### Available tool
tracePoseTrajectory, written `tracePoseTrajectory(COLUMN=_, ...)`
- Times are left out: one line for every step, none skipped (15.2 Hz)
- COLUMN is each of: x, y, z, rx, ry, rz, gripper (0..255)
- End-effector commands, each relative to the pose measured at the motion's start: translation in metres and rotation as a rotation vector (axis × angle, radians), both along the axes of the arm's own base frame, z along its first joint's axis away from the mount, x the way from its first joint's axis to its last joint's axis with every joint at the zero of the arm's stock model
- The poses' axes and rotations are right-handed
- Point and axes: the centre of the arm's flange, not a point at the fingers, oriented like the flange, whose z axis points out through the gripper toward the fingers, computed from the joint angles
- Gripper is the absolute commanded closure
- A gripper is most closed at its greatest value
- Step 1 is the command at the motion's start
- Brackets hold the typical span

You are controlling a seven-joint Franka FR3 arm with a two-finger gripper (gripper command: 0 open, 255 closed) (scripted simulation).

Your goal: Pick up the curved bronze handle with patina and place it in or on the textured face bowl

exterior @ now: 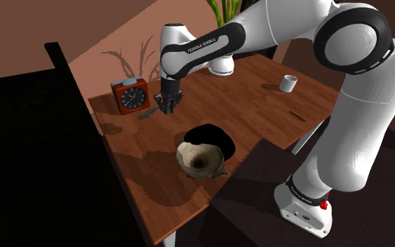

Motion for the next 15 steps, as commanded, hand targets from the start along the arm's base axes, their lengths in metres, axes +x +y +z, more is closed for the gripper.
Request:
tracePoseTrajectory(x=-0.001, y=0.000, z=0.010, rx=0.000, ry=0.000, rz=0.000, gripper=255)
tracePoseTrajectory(x=-0.001, y=0.000, z=0.016, rx=0.000, ry=0.000, rz=0.000, gripper=255)
tracePoseTrajectory(x=-0.001, y=0.000, z=0.019, rx=0.000, ry=0.000, rz=0.000, gripper=255)
tracePoseTrajectory(x=-0.014, y=0.000, z=0.019, rx=0.000, ry=0.000, rz=0.000, gripper=255)
tracePoseTrajectory(x=-0.027, y=0.000, z=0.019, rx=0.000, ry=0.000, rz=0.000, gripper=255)
tracePoseTrajectory(x=-0.041, y=-0.001, z=0.018, rx=0.000, ry=0.000, rz=0.000, gripper=255)
tracePoseTrajectory(x=-0.054, y=-0.001, z=0.018, rx=0.000, ry=0.000, rz=0.000, gripper=255)
tracePoseTrajectory(x=-0.067, y=-0.001, z=0.018, rx=0.000, ry=0.000, rz=0.000, gripper=255)
tracePoseTrajectory(x=-0.080, y=-0.001, z=0.018, rx=0.000, ry=0.000, rz=0.000, gripper=255)
tracePoseTrajectory(x=-0.093, y=-0.002, z=0.018, rx=0.000, ry=0.000, rz=0.000, gripper=255)
tracePoseTrajectory(x=-0.107, y=-0.002, z=0.017, rx=0.000, ry=0.000, rz=0.000, gripper=255)
tracePoseTrajectory(x=-0.120, y=-0.002, z=0.017, rx=0.000, ry=0.000, rz=0.000, gripper=255)
tracePoseTrajectory(x=-0.133, y=-0.002, z=0.017, rx=0.000, ry=0.000, rz=0.000, gripper=255)
tracePoseTrajectory(x=-0.146, y=-0.003, z=0.017, rx=0.000, ry=0.000, rz=0.000, gripper=255)
tracePoseTrajectory(x=-0.159, y=-0.003, z=0.017, rx=0.000, ry=0.000, rz=0.000, gripper=255)
